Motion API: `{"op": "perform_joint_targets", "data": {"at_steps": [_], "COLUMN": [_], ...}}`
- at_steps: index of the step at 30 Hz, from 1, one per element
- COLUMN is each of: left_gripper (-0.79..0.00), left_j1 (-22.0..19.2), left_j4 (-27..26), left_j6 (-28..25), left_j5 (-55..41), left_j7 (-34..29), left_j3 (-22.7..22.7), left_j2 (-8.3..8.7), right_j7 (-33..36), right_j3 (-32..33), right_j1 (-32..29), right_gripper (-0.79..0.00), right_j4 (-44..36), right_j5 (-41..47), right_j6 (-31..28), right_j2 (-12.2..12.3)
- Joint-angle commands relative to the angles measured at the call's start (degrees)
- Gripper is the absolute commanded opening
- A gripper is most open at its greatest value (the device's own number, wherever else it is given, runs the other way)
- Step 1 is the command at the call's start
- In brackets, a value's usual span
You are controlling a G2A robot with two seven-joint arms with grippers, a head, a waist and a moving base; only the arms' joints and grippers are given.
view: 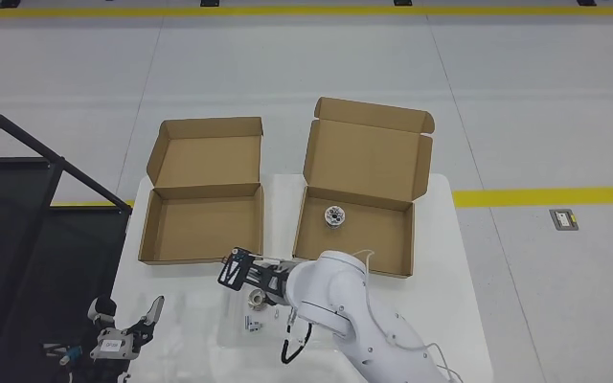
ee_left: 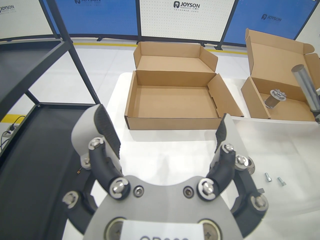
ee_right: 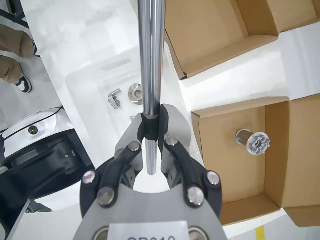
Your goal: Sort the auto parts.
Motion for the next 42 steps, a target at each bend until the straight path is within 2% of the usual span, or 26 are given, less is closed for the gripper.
{"op": "perform_joint_targets", "data": {"at_steps": [1, 25, 31, 38, 42], "left_gripper": [0.0, 0.0, 0.0, 0.0, 0.0], "left_j1": [0.0, 0.0, 0.0, 0.0, 0.0], "left_j4": [0.0, 0.0, 0.0, 0.0, 0.0], "left_j6": [0.0, 0.0, 0.0, 0.0, 0.0], "left_j5": [0.0, 0.0, 0.0, 0.0, 0.0], "left_j7": [0.0, 0.0, 0.0, 0.0, 0.0], "left_j3": [0.0, 0.0, 0.0, 0.0, 0.0], "left_j2": [0.0, 0.0, 0.0, 0.0, 0.0], "right_j7": [0.3, 0.3, -2.4, -0.4, 0.7], "right_j3": [0.0, 0.0, 0.9, 6.9, 12.6], "right_j1": [0.0, 0.0, -1.7, -6.0, -7.5], "right_gripper": [-0.785, -0.785, -0.785, -0.785, -0.785], "right_j4": [0.0, 0.0, -1.0, -10.7, -13.6], "right_j5": [0.0, 0.0, -3.2, -6.7, -7.3], "right_j6": [0.1, 0.1, 1.8, 2.1, 1.5], "right_j2": [0.0, 0.0, 0.5, 2.3, 3.3]}}
